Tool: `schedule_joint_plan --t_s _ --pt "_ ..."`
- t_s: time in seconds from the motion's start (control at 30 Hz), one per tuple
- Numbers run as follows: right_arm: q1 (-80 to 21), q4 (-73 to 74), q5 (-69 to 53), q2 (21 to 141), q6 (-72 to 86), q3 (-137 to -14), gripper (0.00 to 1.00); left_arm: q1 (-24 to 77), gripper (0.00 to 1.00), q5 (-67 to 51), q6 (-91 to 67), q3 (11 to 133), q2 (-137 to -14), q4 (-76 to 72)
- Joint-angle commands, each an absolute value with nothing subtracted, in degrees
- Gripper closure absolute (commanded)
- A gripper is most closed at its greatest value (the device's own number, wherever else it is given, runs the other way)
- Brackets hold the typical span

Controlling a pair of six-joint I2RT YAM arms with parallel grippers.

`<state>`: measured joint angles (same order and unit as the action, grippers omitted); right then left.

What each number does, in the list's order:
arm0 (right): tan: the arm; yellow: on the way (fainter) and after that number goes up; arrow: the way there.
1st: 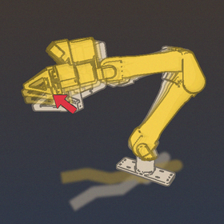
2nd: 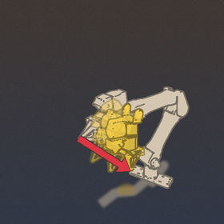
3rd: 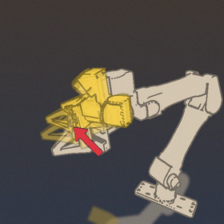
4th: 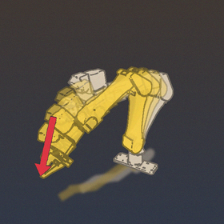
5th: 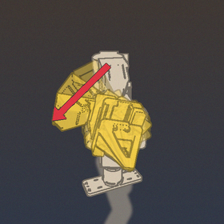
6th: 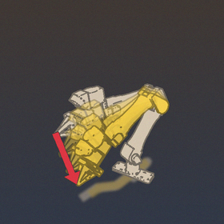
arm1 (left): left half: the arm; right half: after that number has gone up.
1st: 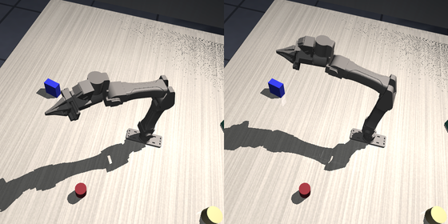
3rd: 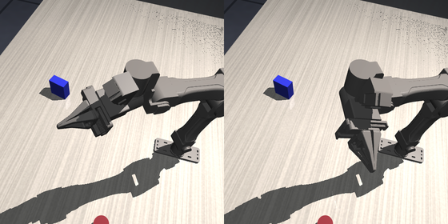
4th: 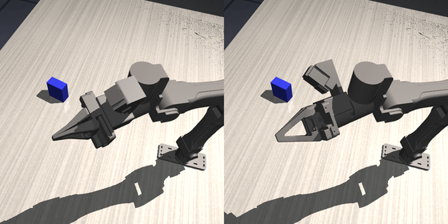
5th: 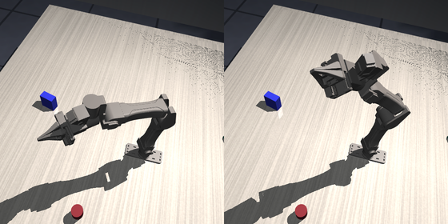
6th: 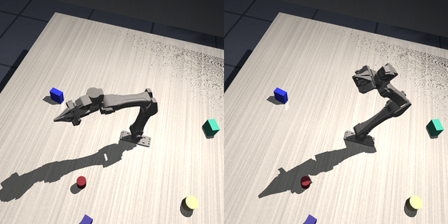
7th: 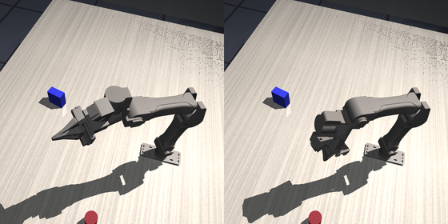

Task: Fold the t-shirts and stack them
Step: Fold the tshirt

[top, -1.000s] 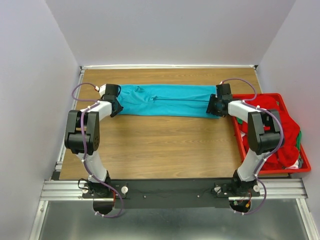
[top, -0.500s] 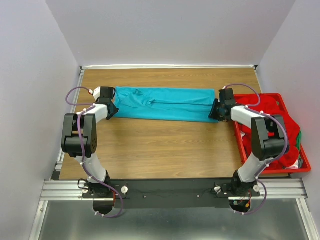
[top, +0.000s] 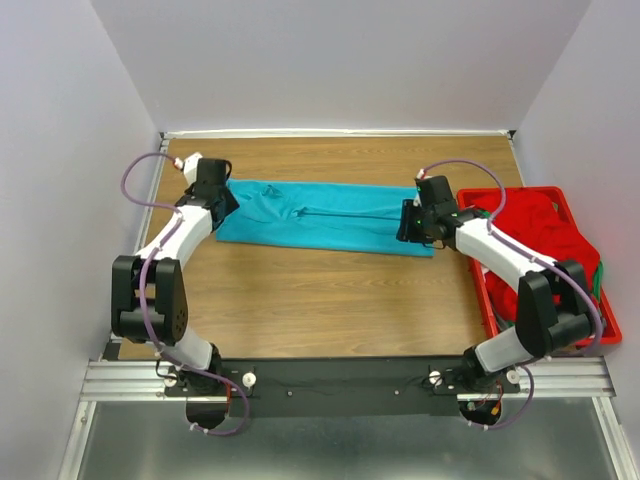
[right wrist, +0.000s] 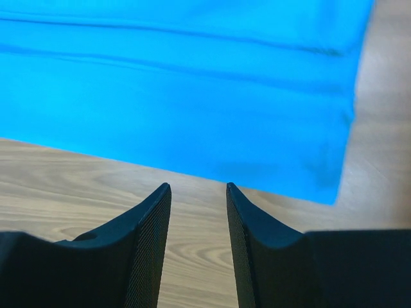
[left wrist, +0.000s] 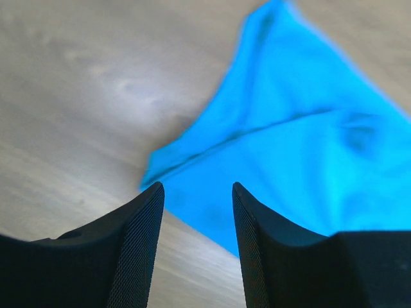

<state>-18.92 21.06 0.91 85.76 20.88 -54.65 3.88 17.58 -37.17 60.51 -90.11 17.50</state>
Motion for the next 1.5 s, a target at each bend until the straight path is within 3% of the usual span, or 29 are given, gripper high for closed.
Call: schedule_joint_plan --t_s 0.0,0.1,0.43,1.2,1.47 --pt "-22.7 22.5 2.8 88.8 17.3 -59.3 0.52 9.4 0.48 19.6 -34.0 65.3 -90.2 18.5" --pt "-26.5 21.3 2.4 92.1 16.8 -61.9 0.52 12.9 0.56 19.3 -32.1 72.0 -95.7 18.4" --pt "-28.0 19.6 2.9 93.6 17.1 -60.0 0.52 15.3 0.56 18.5 -33.0 87.3 -112.6 20.2" --pt "-28.0 19.3 5.2 92.3 16.4 -58.7 0.52 15.9 0.55 14.1 -34.1 101.5 -130.9 20.0" --pt "-28.0 19.3 6.1 92.0 15.7 -58.3 0.52 16.7 0.55 10.3 -28.9 100.9 -129.5 9.0"
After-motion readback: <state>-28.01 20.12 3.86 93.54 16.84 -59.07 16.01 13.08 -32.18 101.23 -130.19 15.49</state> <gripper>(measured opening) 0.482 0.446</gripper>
